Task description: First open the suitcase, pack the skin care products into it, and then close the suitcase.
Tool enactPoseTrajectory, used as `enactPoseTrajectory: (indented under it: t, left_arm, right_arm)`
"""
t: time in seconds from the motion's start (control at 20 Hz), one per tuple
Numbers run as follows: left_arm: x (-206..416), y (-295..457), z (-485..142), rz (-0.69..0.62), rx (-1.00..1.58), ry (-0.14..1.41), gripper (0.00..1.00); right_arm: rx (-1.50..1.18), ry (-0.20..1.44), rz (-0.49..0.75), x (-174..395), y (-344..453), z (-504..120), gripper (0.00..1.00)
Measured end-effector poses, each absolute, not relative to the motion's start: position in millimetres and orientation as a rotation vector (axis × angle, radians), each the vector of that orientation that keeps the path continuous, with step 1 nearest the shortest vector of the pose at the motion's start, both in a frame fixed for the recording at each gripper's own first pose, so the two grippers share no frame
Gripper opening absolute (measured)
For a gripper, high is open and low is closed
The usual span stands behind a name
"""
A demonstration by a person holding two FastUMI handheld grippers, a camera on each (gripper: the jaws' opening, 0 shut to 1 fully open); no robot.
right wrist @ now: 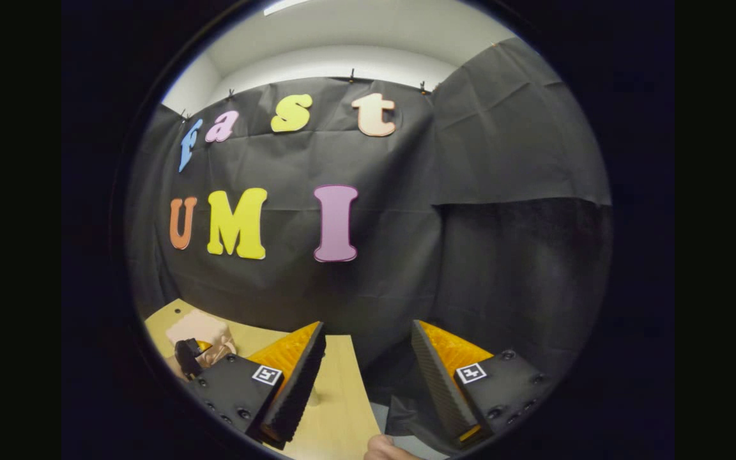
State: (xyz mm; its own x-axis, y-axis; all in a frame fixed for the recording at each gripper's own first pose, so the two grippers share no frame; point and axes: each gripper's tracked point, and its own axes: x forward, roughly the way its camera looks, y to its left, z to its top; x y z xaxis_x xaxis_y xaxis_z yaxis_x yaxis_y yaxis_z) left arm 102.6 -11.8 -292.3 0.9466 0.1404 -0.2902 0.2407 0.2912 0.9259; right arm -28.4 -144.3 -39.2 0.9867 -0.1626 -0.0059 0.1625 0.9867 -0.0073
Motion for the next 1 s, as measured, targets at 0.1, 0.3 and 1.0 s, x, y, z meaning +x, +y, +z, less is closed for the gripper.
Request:
enactPoseTrajectory:
  t: [0.1,0.3,1.0]
  left_arm:
    - [110.6,-9.4,-302.2,-0.067,1.364,0.368,0.94]
    - [124.7,-10.8,-294.5,-0.025,1.558,0.338,0.48]
    - [115.5,4.7,-259.5,-0.178,1.426,0.446,0.03]
  right_arm:
    - [-0.012,0.015,-0.169,-35.4,-160.1,-43.9,0.8]
    - [0.0,0.034,-0.157,-51.7,-177.5,-54.4,0.8]
    - [0.008,0.075,-0.139,-55.2,-124.4,-69.1,0.8]
